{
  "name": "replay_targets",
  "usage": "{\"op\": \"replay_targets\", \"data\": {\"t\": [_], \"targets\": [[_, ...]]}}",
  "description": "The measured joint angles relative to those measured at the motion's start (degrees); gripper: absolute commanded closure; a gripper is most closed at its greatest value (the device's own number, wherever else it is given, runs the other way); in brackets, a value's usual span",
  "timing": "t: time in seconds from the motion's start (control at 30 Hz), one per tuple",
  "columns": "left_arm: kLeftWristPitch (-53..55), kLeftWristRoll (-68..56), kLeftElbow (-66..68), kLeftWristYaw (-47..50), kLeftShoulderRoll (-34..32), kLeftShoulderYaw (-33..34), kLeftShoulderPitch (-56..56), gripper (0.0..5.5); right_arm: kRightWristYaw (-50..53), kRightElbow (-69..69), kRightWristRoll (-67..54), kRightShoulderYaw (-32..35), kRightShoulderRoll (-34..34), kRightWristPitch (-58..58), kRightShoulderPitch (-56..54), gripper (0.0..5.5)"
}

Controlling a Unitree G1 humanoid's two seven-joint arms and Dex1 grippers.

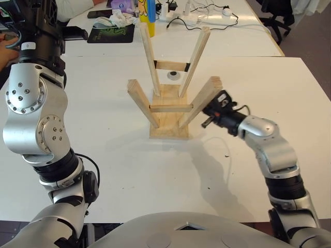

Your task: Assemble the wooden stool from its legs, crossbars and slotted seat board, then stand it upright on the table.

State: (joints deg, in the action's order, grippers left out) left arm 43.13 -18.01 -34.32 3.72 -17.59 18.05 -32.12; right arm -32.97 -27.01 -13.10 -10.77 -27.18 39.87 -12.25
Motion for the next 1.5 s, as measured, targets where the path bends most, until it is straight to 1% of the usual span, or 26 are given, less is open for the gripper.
{"op": "replay_targets", "data": {"t": [0.03,0.1,0.17,0.2,0.23,0.3,0.37,0.4,0.5,0.57,0.67,0.77,0.9,0.97,1.07,1.1,1.17,1.27,1.33,1.4,1.47,1.5], "targets": [[0.2,0.0,0.0,0.0,0.0,0.0,-0.5,5.49,-1.9,-3.7,-4.4,-0.9,0.7,1.2,0.0,5.5],[0.2,-0.1,0.0,0.0,0.0,0.1,-1.2,5.49,-5.3,-9.3,-14.3,-0.3,1.5,5.1,0.0,5.5],[0.5,-0.3,-0.1,0.2,-0.1,0.5,-1.9,5.49,-8.5,-12.0,-24.2,2.8,0.9,9.8,-0.6,5.5],[1.0,-0.5,-0.2,0.6,-0.1,0.7,-2.4,5.49,-10.3,-12.7,-28.6,4.4,-0.4,12.3,-1.4,5.5],[1.3,-0.5,-0.4,0.8,-0.2,1.0,-3.0,5.49,-11.3,-13.0,-30.5,5.5,-2.0,13.5,-2.4,5.5],[1.3,-0.5,-0.9,0.9,-0.4,1.3,-4.1,5.49,-10.4,-12.0,-28.4,5.7,-4.2,13.2,-4.0,5.5],[1.4,-0.5,-1.1,1.1,-0.6,1.3,-4.2,5.49,-6.2,-8.4,-22.7,5.3,-4.5,11.1,-4.7,5.5],[1.4,-0.5,-1.1,1.2,-0.7,1.4,-4.2,5.49,-2.4,-5.5,-19.4,6.1,-3.4,9.2,-5.9,5.5],[1.6,-0.4,-1.9,1.8,-0.7,1.7,-4.1,5.49,5.4,2.0,-16.0,10.4,1.1,4.6,-12.9,5.5],[1.8,-0.5,-2.5,2.0,-0.7,1.7,-4.1,5.49,9.0,6.2,-11.6,10.9,1.4,2.1,-16.5,5.5],[2.1,-0.5,-2.6,2.3,-0.8,1.6,-4.2,5.49,14.4,14.5,-3.8,10.2,1.1,0.1,-16.6,5.5],[2.2,-0.5,-2.6,2.5,-0.7,1.2,-4.4,5.49,17.4,19.4,0.0,10.4,1.8,-3.8,-16.5,5.5],[2.2,-0.5,-2.6,2.6,-0.6,0.7,-4.8,5.49,20.3,26.8,4.0,9.8,4.7,-8.4,-19.1,5.5],[2.2,-0.5,-2.6,2.6,-0.6,0.6,-4.9,5.49,20.3,33.7,5.9,8.3,6.6,-11.2,-22.8,5.5],[1.9,-0.5,-2.4,2.7,-0.6,0.3,-5.4,5.49,18.9,47.5,8.0,5.7,9.7,-15.1,-30.1,5.5],[1.7,-0.5,-2.3,2.7,-0.5,0.2,-5.7,5.49,16.6,52.0,8.2,5.2,10.4,-17.0,-32.2,5.5],[1.3,-0.5,-2.0,2.5,-0.6,0.0,-6.1,5.49,8.6,54.3,6.8,4.2,10.6,-19.8,-33.3,5.5],[1.2,-0.5,-2.0,2.4,-0.6,0.1,-6.1,5.49,-4.3,50.2,1.5,3.5,8.3,-19.1,-31.4,5.5],[1.2,-0.5,-1.9,2.3,-0.7,0.2,-6.1,5.49,-12.4,46.2,-1.8,3.4,4.7,-17.5,-28.7,5.5],[1.2,-0.5,-1.9,2.1,-0.8,0.3,-6.1,5.49,-22.8,39.8,-6.2,3.2,-1.7,-14.6,-23.7,5.5],[1.1,-0.5,-1.6,2.0,-0.9,0.7,-6.1,5.49,-31.5,32.0,-11.0,3.0,-7.4,-11.2,-18.1,5.5],[1.1,-0.5,-1.4,1.9,-1.0,1.0,-6.1,5.49,-34.3,28.7,-13.0,2.9,-9.3,-10.1,-15.9,5.5]]}}
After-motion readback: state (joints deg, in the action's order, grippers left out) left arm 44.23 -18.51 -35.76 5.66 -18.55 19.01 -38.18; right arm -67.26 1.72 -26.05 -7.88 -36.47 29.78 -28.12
